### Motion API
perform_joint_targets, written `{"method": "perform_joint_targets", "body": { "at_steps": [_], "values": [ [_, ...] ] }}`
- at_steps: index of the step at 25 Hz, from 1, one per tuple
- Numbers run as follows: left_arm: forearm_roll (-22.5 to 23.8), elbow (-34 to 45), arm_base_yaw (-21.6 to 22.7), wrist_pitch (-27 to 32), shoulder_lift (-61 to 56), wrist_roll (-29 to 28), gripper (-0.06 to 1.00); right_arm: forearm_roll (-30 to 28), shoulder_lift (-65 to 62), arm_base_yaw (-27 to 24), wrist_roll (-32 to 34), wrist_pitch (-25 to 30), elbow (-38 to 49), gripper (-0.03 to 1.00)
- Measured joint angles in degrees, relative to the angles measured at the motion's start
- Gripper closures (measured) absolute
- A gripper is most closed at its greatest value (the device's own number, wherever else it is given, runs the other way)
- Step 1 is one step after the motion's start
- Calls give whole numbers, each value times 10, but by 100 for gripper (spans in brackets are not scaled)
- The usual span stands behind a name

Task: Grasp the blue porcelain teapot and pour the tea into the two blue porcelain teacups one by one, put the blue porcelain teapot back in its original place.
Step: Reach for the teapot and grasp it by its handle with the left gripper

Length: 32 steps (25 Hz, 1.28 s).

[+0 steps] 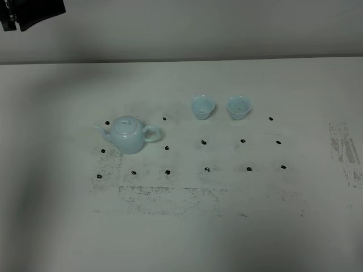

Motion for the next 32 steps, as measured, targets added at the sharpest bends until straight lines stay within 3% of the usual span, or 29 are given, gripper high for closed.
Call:
{"method": "perform_joint_targets", "body": {
  "at_steps": [5, 7, 9, 14, 18, 22, 26, 32],
  "values": [
    [6, 0, -49, 0, -12, 0, 33, 1, 0, 0, 0, 0, 0, 40],
    [44, -13, -83, -7, -27, 0, 33, 1, 0, 0, 0, 0, 0, 40],
    [116, -38, -125, -43, -42, -15, 33, 1, 0, 0, 0, 0, 0, 40],
    [417, -109, -236, -133, -55, -142, 33, 1, 0, 0, 0, 0, 0, 40],
    [663, -123, -330, -184, -53, -236, 33, 1, 0, 0, 0, 0, 0, 40],
    [828, -125, -397, -213, -35, -299, 33, 1, 0, 0, 0, 0, 0, 40],
    [916, -125, -435, -217, -5, -335, 33, 1, 0, 0, 0, 0, 0, 40],
    [962, -125, -444, -212, 57, -366, 33, 1, 0, 0, 0, 0, 0, 40]
  ]
}}
